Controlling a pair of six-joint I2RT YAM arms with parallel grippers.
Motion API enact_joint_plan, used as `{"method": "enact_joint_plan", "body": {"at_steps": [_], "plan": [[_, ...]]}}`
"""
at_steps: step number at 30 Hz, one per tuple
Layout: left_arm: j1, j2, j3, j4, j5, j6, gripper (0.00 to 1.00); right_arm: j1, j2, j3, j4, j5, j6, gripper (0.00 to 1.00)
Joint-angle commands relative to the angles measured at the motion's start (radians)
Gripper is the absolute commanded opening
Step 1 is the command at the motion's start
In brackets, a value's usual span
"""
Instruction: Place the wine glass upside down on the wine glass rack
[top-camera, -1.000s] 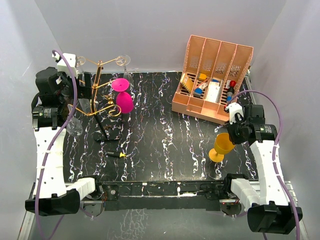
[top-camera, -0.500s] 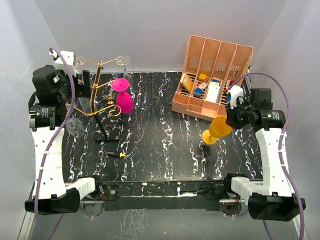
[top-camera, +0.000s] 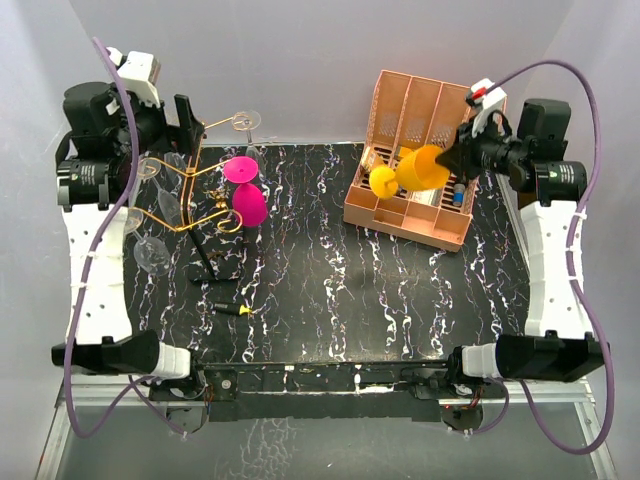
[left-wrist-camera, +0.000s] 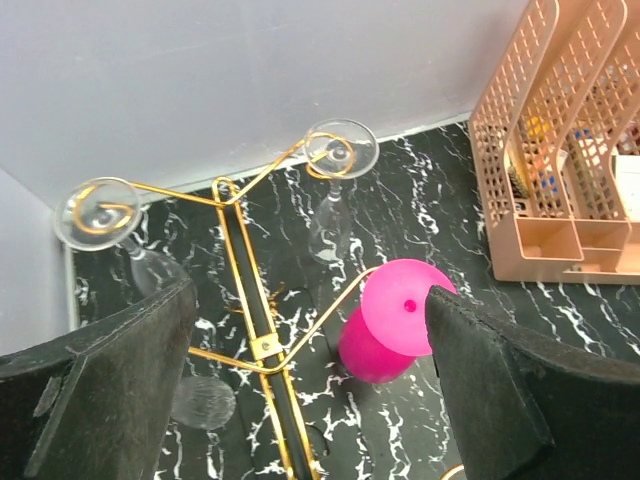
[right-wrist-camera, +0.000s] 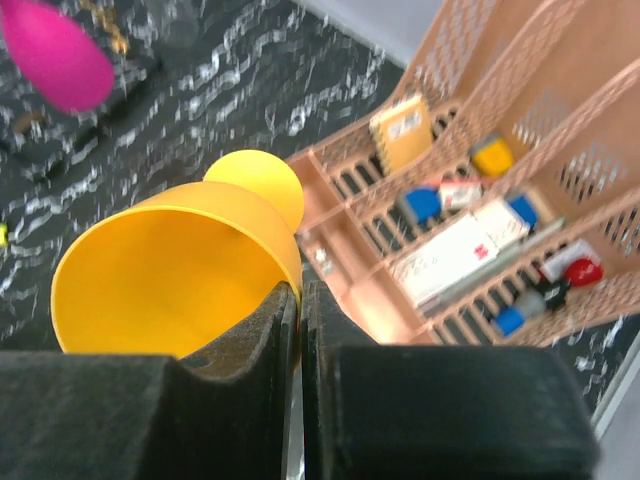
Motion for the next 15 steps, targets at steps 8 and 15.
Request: {"method": "enact_joint_plan", "body": {"at_steps": [8, 15], "plan": [[-0.189, 0.137, 0.044, 0.095, 0.076, -0.176, 0.94, 0.107, 0.131, 0.151, 0.500, -0.038, 0.393, 0.08], [-0.279, 0.208, 0.042, 0.192, 0.116, -0.336, 0.95, 0.267, 0.204, 0.186, 0.560, 0.039, 0.461, 0.08]]}}
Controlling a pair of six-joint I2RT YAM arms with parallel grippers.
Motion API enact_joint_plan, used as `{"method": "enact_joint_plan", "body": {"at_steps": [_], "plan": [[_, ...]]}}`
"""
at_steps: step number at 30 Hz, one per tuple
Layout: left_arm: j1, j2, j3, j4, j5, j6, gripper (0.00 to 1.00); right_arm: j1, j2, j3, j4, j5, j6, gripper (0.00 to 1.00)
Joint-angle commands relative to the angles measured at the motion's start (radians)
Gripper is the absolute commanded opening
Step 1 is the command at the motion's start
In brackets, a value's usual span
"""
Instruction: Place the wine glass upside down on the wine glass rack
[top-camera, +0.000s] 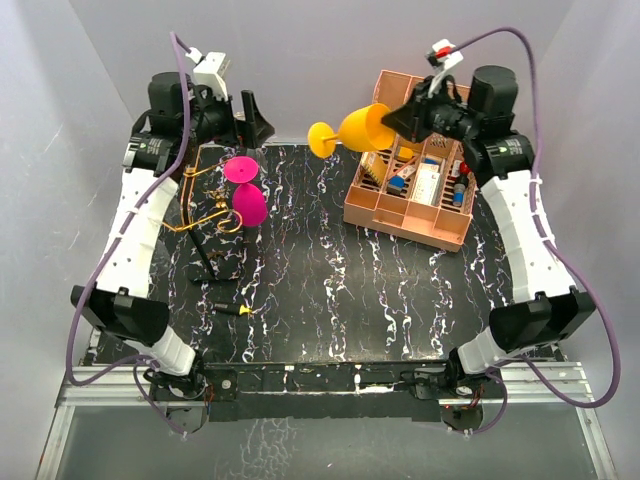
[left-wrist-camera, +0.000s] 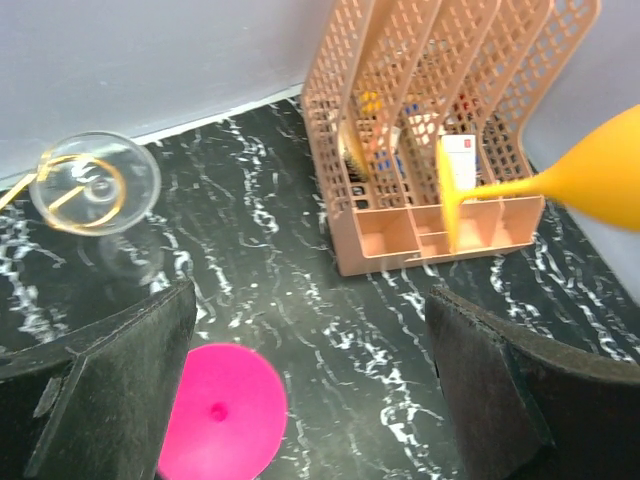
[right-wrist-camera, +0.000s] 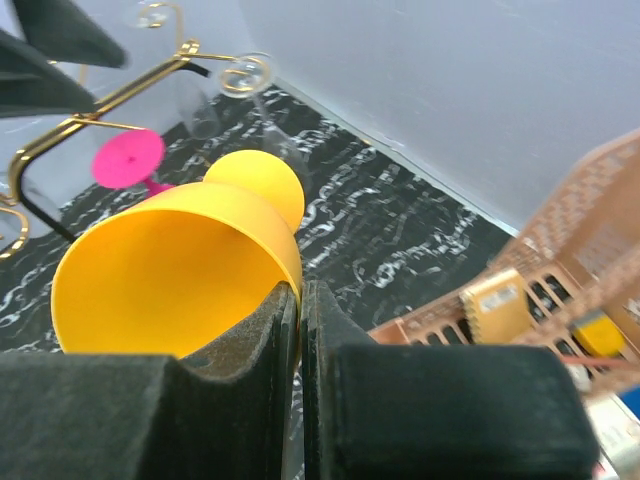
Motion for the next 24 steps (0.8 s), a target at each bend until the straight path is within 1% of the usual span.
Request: {"method": "enact_joint_plan", "body": {"at_steps": [1, 5, 10, 16, 21, 24], "plan": [[-0.043, 0.008, 0.021, 0.093, 0.051, -0.150, 0.95, 0.069, 0.022, 0.062, 0.142, 0.030, 0.100, 0.08], [-0.051, 0.013, -0.017, 0.119, 0.072, -0.238, 0.94, 0.114, 0.041, 0.067, 0.143, 0.042, 0.110, 0.08], [-0.054, -0.008, -0.081, 0.135, 0.090, -0.297, 0.87, 0.130, 0.035, 0.042, 0.161, 0.044, 0.114, 0.08], [-0.061, -0.019, -0.144, 0.158, 0.134, -0.356, 0.82, 0.138, 0.033, 0.042, 0.166, 0.034, 0.122, 0.08], [-0.062, -0.033, -0.175, 0.178, 0.161, -0.372, 0.74, 0.139, 0.019, 0.026, 0.166, 0.039, 0.113, 0.08], [-0.064, -0.031, -0.184, 0.189, 0.176, -0.381, 0.65, 0.138, 0.009, 0.015, 0.166, 0.043, 0.108, 0.08]]}}
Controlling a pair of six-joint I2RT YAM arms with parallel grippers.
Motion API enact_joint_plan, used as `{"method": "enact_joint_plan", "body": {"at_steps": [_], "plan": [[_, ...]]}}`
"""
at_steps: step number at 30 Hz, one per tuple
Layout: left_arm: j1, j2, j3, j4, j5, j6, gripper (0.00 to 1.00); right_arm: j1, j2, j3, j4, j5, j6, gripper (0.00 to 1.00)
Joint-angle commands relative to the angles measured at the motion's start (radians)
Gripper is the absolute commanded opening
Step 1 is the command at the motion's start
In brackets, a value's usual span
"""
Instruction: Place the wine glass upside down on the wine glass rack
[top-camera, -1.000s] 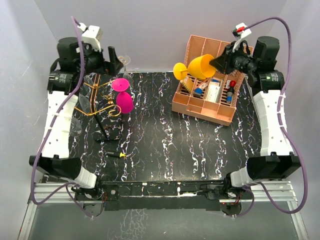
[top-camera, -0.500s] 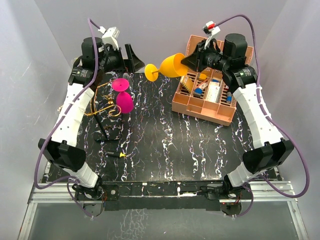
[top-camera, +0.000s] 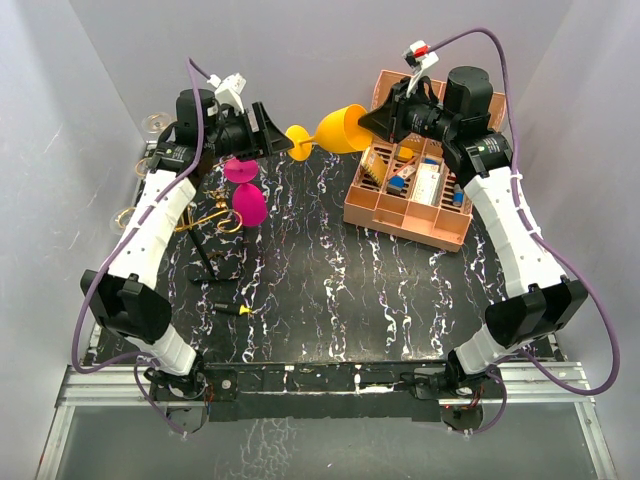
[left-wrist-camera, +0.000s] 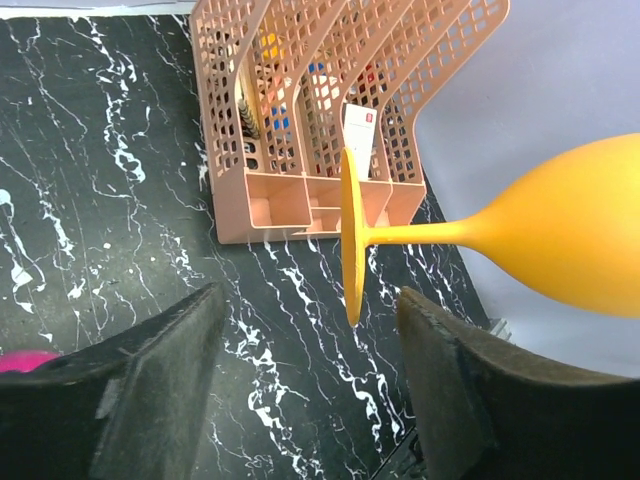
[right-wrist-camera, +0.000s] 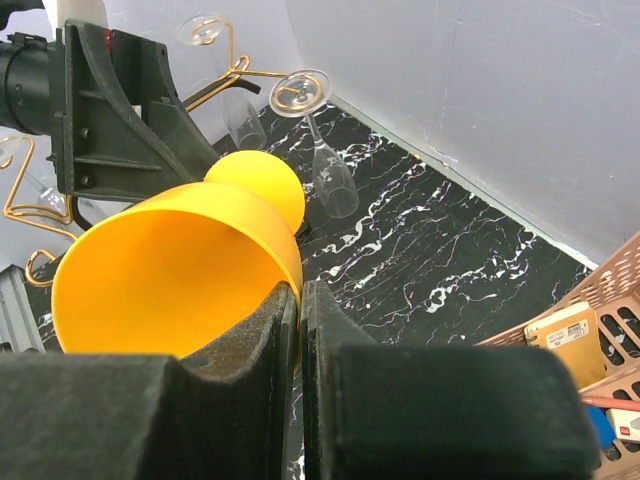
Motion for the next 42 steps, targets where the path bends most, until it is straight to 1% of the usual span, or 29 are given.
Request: {"method": "enact_joint_plan", "body": {"at_steps": [1, 5, 8, 17, 24, 27, 30, 32, 33, 37, 38, 39, 42], "plan": [[-0.007, -0.067, -0.015, 0.044, 0.057, -0.032, 0.61, 0.005, -0.047, 0.003, 0.074, 0.015, -0.002, 0.08], [-0.006, -0.066, -0.024, 0.057, 0.078, -0.049, 0.48, 0.003, -0.055, 0.000, 0.075, 0.013, -0.004, 0.08], [-0.005, -0.063, -0.028, 0.067, 0.093, -0.061, 0.42, 0.004, -0.054, 0.001, 0.073, 0.001, -0.004, 0.08], [-0.006, -0.057, -0.049, 0.101, 0.128, -0.095, 0.39, 0.009, -0.048, -0.006, 0.076, -0.018, -0.005, 0.08], [-0.005, -0.052, -0.058, 0.118, 0.145, -0.108, 0.25, 0.012, -0.049, -0.019, 0.080, -0.029, -0.004, 0.08], [-0.006, -0.050, -0.060, 0.127, 0.153, -0.113, 0.22, 0.011, -0.052, -0.030, 0.080, -0.038, -0.005, 0.08], [-0.007, -0.052, -0.067, 0.132, 0.161, -0.119, 0.12, 0.012, -0.057, -0.041, 0.085, -0.039, -0.005, 0.08], [-0.007, -0.056, -0.071, 0.134, 0.161, -0.120, 0.02, 0.012, -0.063, -0.044, 0.086, -0.035, -0.006, 0.08], [-0.007, -0.058, -0.072, 0.133, 0.159, -0.118, 0.00, 0.011, -0.065, -0.046, 0.086, -0.032, -0.010, 0.08], [-0.005, -0.078, -0.078, 0.121, 0.142, -0.100, 0.00, 0.011, -0.070, -0.051, 0.086, -0.024, -0.020, 0.08], [-0.006, -0.084, -0.078, 0.116, 0.136, -0.091, 0.00, 0.011, -0.072, -0.053, 0.085, -0.029, -0.022, 0.10], [-0.005, -0.090, -0.075, 0.110, 0.129, -0.079, 0.00, 0.012, -0.074, -0.057, 0.083, -0.031, -0.028, 0.15], [0.000, -0.111, -0.062, 0.090, 0.107, -0.039, 0.00, 0.011, -0.085, -0.069, 0.077, -0.036, -0.044, 0.39]]}}
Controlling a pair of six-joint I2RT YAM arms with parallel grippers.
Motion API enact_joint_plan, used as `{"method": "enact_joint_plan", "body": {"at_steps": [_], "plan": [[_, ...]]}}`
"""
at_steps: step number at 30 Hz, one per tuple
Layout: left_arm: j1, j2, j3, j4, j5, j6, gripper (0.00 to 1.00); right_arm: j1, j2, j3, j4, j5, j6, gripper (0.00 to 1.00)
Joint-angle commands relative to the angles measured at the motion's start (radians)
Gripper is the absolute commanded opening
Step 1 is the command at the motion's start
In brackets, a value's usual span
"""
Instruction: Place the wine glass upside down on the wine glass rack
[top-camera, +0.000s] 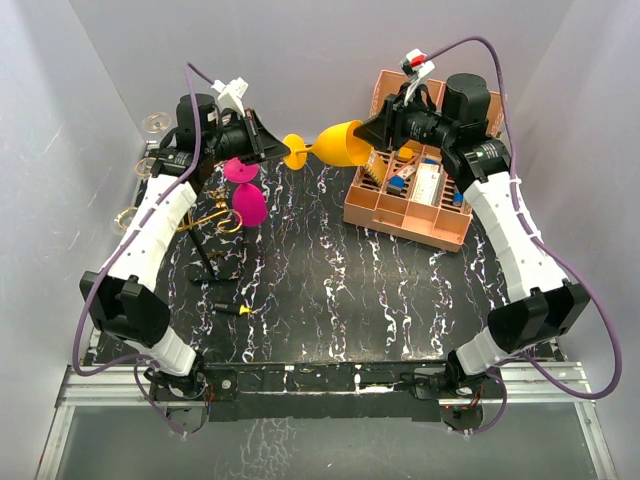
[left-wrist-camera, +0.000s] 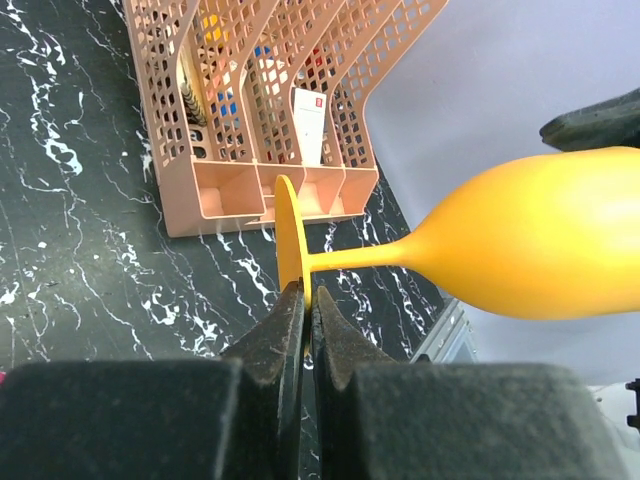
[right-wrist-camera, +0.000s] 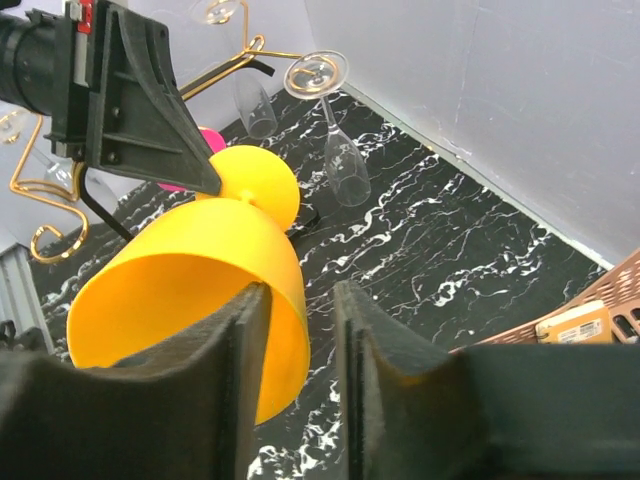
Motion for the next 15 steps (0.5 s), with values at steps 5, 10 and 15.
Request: {"method": "enact_joint_plan", "body": {"at_steps": [5, 10, 15], "plan": [[0.013, -0.122, 0.065, -0.086, -0.094, 0.162, 0.00, 0.002, -0.087, -0.011, 0.025, -0.009, -0.080, 0.58], [0.000, -0.139, 0.154, -0.229, -0.181, 0.427, 0.00, -0.005, -0.126, 0.004, -0.030, 0.032, -0.133, 0.67], [-0.078, -0.187, 0.166, -0.350, -0.311, 0.710, 0.00, -0.030, -0.154, 0.009, -0.063, 0.080, -0.174, 0.75]]}}
